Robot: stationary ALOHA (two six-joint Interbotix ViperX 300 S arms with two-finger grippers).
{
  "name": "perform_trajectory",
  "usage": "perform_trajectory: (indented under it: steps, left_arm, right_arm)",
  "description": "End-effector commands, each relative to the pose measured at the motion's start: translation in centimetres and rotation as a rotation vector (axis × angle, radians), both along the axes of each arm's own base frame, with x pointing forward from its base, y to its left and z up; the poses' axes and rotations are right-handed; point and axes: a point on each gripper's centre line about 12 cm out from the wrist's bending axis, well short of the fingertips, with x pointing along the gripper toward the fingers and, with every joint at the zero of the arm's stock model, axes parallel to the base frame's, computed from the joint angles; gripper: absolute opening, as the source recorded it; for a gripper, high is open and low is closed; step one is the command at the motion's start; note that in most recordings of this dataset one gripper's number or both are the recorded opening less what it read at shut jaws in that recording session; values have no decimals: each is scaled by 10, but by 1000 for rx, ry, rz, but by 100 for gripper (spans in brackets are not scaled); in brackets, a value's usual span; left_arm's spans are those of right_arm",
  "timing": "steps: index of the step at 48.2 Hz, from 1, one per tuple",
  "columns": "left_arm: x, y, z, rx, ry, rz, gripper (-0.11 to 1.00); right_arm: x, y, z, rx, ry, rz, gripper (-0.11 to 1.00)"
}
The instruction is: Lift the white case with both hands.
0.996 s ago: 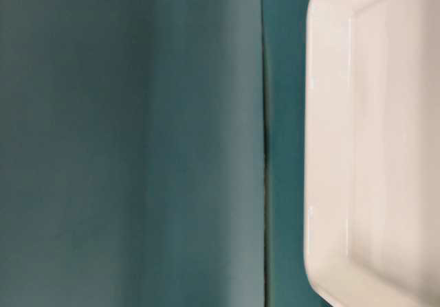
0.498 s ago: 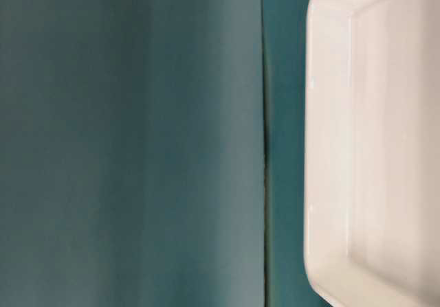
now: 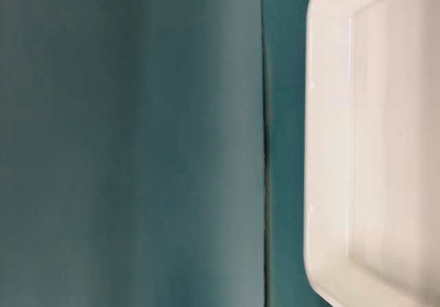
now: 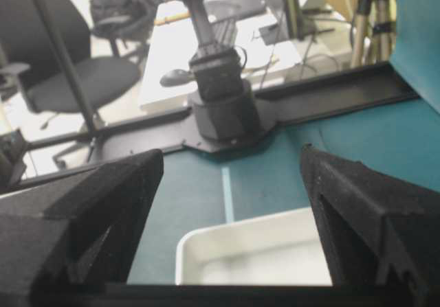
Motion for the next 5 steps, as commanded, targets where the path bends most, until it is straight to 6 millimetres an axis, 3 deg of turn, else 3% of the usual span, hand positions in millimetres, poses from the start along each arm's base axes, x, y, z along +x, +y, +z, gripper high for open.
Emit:
perform_trajectory:
  steps: [1, 5]
  left_arm:
    - [8, 1, 0, 6, 21, 0, 87]
    - [8, 0, 0, 3, 20, -1, 87]
  right_arm:
    - [6, -1, -2, -2, 27, 1, 86]
    - [6, -1, -3, -2, 30, 2, 86]
